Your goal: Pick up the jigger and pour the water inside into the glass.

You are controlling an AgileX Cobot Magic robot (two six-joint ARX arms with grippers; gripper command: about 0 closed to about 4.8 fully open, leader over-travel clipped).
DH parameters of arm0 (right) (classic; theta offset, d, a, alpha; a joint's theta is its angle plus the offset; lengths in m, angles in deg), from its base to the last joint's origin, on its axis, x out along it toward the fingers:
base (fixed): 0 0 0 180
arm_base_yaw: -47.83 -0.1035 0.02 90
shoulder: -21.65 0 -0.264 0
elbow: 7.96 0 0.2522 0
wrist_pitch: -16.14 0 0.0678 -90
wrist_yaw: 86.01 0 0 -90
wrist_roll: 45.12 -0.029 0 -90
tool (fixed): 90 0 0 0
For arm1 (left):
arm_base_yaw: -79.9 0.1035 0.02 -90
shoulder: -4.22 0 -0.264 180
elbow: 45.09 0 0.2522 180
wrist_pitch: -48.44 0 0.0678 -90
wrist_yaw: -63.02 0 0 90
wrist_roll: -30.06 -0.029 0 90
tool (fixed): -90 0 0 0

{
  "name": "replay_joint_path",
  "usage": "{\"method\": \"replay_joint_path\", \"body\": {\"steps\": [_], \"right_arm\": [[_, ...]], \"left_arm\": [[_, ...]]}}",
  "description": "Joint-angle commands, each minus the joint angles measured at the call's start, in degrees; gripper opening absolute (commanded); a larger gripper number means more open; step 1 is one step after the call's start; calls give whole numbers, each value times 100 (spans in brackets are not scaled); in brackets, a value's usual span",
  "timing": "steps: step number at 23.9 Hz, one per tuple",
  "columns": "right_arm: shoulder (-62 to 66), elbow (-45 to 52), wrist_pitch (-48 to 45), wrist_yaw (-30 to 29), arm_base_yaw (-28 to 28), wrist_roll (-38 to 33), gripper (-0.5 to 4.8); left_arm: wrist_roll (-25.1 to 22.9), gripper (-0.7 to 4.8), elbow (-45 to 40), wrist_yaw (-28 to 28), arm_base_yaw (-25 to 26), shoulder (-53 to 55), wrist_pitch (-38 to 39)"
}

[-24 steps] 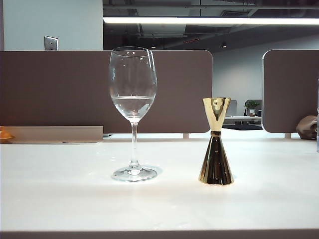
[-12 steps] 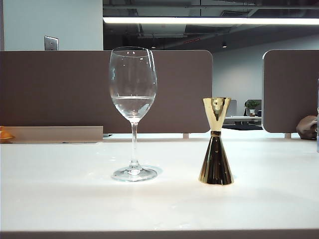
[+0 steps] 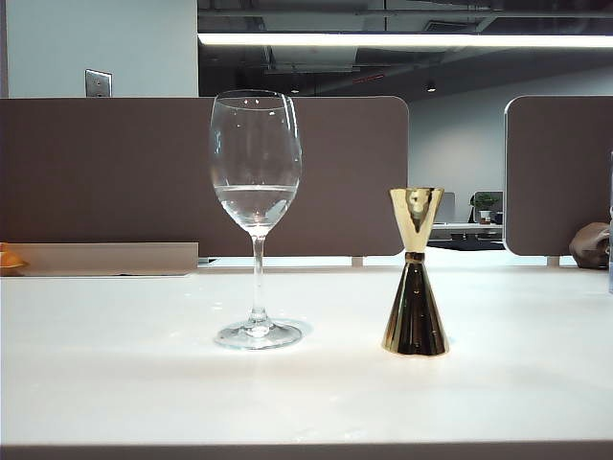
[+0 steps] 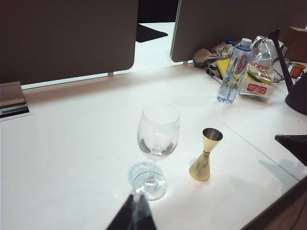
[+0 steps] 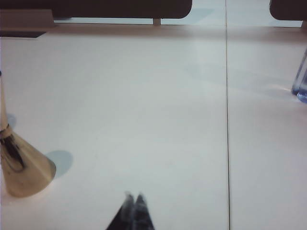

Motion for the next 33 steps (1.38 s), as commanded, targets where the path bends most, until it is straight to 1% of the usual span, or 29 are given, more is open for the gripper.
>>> {"method": "replay_joint_path", "body": {"steps": [1,2,7,33], "right_arm": [[-160,42,354,13,-2,-2,-5],[-258,42,479,11,-2,-7,-5],[-573,42,472,11,52,-4,-5],[-564,42,428,11,50,-4,-5]], "left_arm": [[-4,-3,22,24,11,4,-74],[-4,-3,22,24,11,4,-74],[-4,-2,22,24,11,4,-74],[-4,-3,22,26,9,4,-76]]}}
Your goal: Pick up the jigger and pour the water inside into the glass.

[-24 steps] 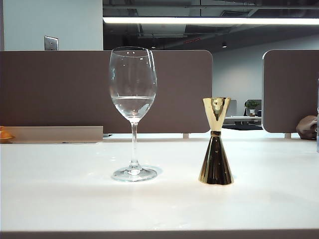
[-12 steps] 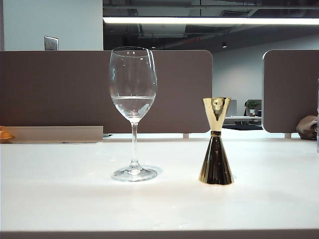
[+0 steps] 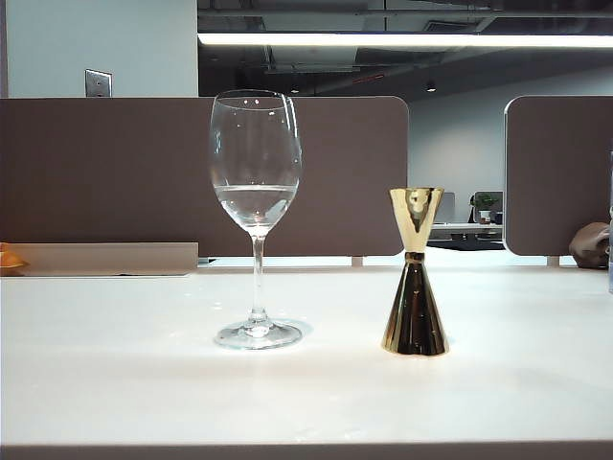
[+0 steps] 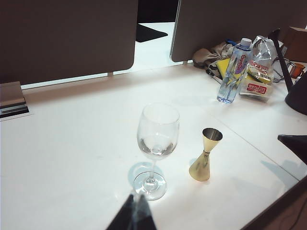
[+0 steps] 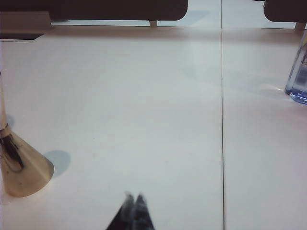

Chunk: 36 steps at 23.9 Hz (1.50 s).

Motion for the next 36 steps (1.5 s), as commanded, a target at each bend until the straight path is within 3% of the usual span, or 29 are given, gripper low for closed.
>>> {"method": "replay_joint_path", "body": {"steps": [1,4,8,12,17,19,30,36], "right_arm": [[7,42,-66,-2,0,-4,-5],[7,42,-66,-2,0,-4,-5],[7,42,-66,-2,0,-4,-5],[7,42,-63,-2,0,-4,-5],[7,42,-63,-2,-2,-4,-5],[7,42,-63,-2,-7,-4,-5],[7,42,-61,-2,-11,-4,-5],[7,42,-61,-2,-11,-4,-5]], "left_arm": [[-4,-3,20,22,11,4,-72],[-431,-3,4,-70,-2,-31,-129],[-1362,-3,-540,-269,-234,-166,-612],[-1698,-3,-1355,-280,-459,-435,-1200],[-1523,-2,-2391,-282,-448,-841,-1950],[-1189,-3,-2977,-546,-448,-1141,-2391],[-693,-3,-3716,-1443,-439,-1130,-2741],[-293,-3,-4201,-1534,-439,-1130,-3108]]}}
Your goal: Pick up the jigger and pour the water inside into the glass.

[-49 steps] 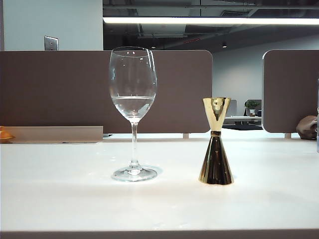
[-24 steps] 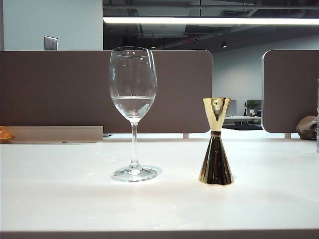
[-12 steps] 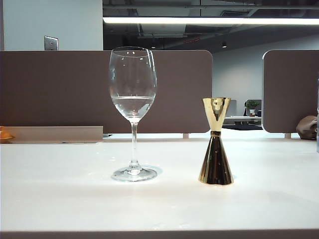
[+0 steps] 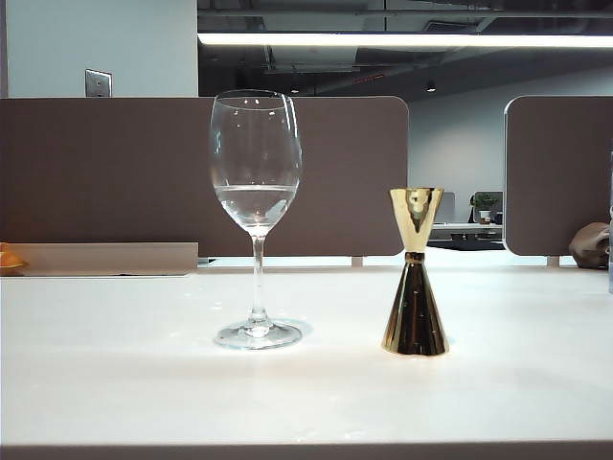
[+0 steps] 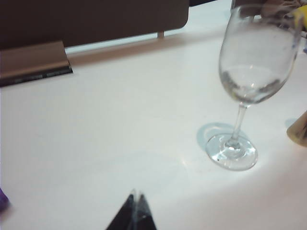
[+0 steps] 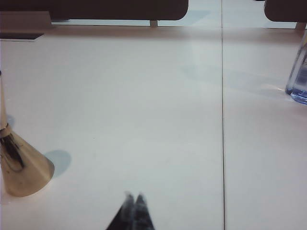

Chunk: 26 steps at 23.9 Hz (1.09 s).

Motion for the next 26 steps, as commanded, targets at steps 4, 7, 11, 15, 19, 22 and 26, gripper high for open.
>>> {"method": "replay_joint_path", "body": {"steps": [4,7,11,15,19,22,26], "right_arm": [[7,42,-68,-2,-4,-4,-5],[7,42,-68,-2,-4,-4,-5],[7,42,-68,-2,-4,-4,-5],[7,42,-68,-2,-4,-4,-5],[7,42,-68,-2,-4,-4,-5],[7,42,-66,-2,-4,-4,-5],[7,42,-68,-2,-4,-4,-5]], "left_arm": [[562,-2,-459,-232,4,7,-708],[942,-3,-743,-697,11,7,-1064],[944,-3,-920,-715,151,7,-1130],[1084,-2,-1088,-713,352,7,-1193],[1045,-3,-1113,-984,393,7,-1207],[1049,-3,-1113,-1373,389,7,-1187],[1047,-2,-1113,-1661,385,7,-1117]]}}
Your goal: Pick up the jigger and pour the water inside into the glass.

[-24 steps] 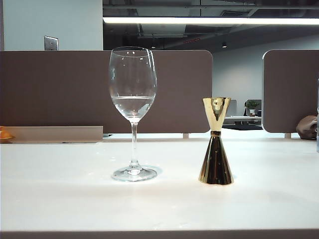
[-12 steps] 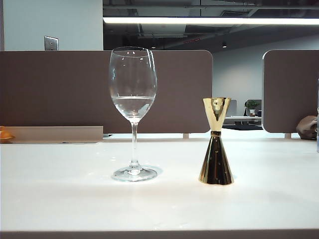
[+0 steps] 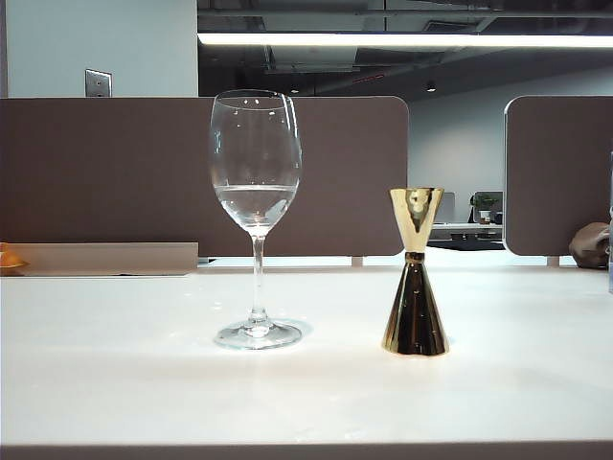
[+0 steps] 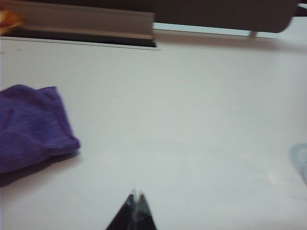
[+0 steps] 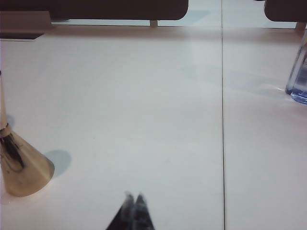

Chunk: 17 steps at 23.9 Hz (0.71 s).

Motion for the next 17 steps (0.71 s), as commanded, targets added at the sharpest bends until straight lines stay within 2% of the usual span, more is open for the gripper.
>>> {"method": "replay_joint_path", "body": {"steps": [1,17], "right_arm": [[7,42,-68,-2,-4,-4,-5],[7,42,-70,-2,-4,-4,-5]], "left_arm": [[-15,-3,-13,-199,2,4,28],[-17,-2,-13,-136,0,4,24]]}}
